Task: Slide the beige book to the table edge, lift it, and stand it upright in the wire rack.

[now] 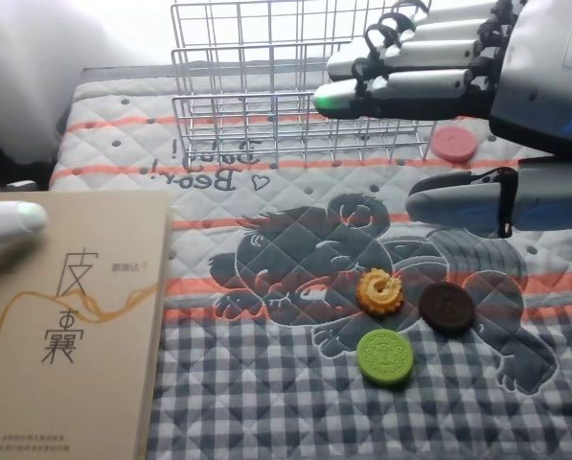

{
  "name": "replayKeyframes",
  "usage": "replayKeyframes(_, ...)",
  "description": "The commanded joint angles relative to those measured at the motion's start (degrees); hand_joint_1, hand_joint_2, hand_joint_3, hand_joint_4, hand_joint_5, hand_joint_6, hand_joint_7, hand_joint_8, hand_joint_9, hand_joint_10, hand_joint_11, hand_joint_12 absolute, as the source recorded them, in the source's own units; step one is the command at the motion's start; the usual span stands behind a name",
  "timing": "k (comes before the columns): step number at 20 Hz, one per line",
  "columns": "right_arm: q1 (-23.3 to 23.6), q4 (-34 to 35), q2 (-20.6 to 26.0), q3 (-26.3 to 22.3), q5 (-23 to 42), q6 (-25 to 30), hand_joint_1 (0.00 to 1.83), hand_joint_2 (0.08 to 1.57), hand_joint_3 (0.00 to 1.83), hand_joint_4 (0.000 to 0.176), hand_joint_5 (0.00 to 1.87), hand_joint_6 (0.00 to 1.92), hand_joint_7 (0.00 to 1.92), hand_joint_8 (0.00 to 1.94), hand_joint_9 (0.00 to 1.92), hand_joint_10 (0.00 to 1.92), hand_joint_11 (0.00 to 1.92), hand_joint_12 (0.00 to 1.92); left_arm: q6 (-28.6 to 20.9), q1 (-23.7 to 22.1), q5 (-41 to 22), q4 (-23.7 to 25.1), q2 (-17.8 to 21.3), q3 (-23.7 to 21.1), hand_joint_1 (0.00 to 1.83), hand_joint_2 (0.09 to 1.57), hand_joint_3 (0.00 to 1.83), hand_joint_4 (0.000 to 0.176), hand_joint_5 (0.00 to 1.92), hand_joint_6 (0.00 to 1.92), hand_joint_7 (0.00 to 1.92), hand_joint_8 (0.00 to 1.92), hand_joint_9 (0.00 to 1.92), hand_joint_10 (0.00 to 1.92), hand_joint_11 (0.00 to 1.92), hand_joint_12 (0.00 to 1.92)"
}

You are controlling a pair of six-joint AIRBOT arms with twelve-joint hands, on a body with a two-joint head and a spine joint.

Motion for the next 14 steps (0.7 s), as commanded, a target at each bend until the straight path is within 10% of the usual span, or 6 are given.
replayKeyframes(1,0.5,3.3,-0.4,-0.1,6.0,-0.1,0.13,1.33,0.0,0.034,0.36,0.01,0.35,0.01,0.33,0.0,0.21,0.22,-0.5,-0.1,-3.3,-2.0,0.3,0.7,0.62,0.95,0.0,0.151,0.02,0.0,0.01,0.0,0.06,0.0,0.0,0.54)
replayKeyframes(6,-0.3,3.7,-0.2,-0.1,6.0,-0.1,0.07,1.36,0.0,0.008,0.36,0.0,0.34,0.0,0.33,0.0,0.14,0.22,-0.7,-0.1,-2.8,-2.1,0.0,1.0,0.74,0.96,0.0,0.125,0.02,0.0,0.08,0.0,0.14,0.0,0.01,0.74)
replayKeyframes(10,-0.4,3.9,-0.5,0.0,6.0,-0.1,0.08,1.36,0.0,0.013,0.36,0.0,0.34,0.0,0.33,0.0,0.23,0.28,-0.7,-0.1,-2.9,-2.2,-0.4,1.1,0.84,0.99,0.0,0.0,0.4,0.02,0.64,0.03,0.63,0.05,0.23,1.2)
replayKeyframes(12,-0.7,4.3,-0.5,0.0,6.0,-0.1,0.06,1.37,0.0,0.01,0.37,0.0,0.35,0.0,0.34,0.0,0.15,0.24,-0.5,-0.1,-2.9,-2.2,-0.7,1.1,0.97,1.04,0.0,0.0,0.8,0.03,0.94,0.03,0.95,0.09,0.5,1.3)
replayKeyframes(13,-0.9,4.4,-0.5,0.0,6.0,-0.1,0.04,1.37,0.0,0.01,0.36,0.0,0.33,0.0,0.32,0.0,0.09,0.23,-0.4,-0.1,-2.8,-2.2,-0.8,1.1,1.09,1.07,0.01,0.0,1.0,0.69,1.06,0.04,1.03,0.14,0.5,1.44)
replayKeyframes(14,-1.0,4.6,-0.4,0.0,6.0,-0.1,0.04,1.37,0.0,0.007,0.36,0.0,0.33,0.0,0.32,0.0,0.08,0.28,-0.3,-0.1,-2.7,-2.2,-0.8,1.1,1.2,1.1,0.0,0.0,1.07,0.77,0.95,0.88,1.0,0.16,0.42,1.47)
